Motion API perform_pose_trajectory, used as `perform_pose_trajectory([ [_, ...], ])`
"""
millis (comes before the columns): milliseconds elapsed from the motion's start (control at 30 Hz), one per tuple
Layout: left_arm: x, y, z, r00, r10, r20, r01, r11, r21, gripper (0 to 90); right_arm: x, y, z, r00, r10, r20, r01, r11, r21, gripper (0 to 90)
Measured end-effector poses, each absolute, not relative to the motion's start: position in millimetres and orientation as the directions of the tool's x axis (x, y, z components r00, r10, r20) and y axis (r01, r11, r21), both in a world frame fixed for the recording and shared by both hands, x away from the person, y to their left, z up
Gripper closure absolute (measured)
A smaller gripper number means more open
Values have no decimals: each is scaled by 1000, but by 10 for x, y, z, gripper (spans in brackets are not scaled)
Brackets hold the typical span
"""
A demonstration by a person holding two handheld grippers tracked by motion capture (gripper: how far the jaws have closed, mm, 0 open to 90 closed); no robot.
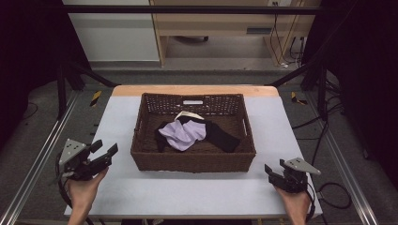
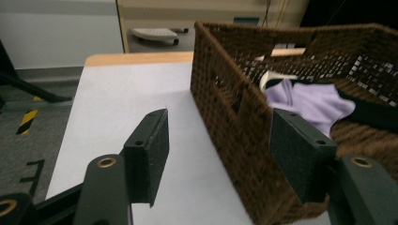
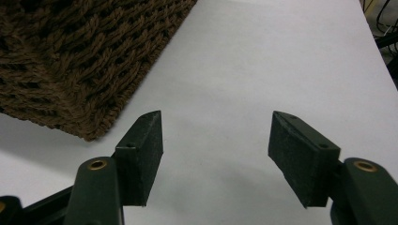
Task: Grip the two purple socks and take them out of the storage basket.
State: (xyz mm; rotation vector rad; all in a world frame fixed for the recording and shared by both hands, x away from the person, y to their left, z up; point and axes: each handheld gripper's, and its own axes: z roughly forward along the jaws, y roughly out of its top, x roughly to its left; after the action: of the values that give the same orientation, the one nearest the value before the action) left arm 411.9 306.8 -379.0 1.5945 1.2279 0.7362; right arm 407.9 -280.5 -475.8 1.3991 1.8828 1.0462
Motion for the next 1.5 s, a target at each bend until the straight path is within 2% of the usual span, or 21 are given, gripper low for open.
perform_pose_trajectory([
  [367, 4362, 2795, -3372, 393, 914, -100, 327, -38, 944, 377, 4091, -2820, -4743, -287, 958, 11, 510, 144, 848, 365],
  [833, 4631, 2333, -2961, 439, 899, -6, 269, -125, 955, 366, 4100, -2820, -4743, -284, 959, 5, 510, 146, 848, 362],
  [1167, 4920, 2063, -2938, 459, 888, -24, 295, -126, 947, 377, 4106, -2823, -4747, -283, 959, -2, 511, 152, 846, 362],
  [1500, 5251, 1806, -3072, 468, 884, 9, 317, -178, 932, 385, 4109, -2824, -4751, -282, 959, -8, 511, 157, 845, 363],
])
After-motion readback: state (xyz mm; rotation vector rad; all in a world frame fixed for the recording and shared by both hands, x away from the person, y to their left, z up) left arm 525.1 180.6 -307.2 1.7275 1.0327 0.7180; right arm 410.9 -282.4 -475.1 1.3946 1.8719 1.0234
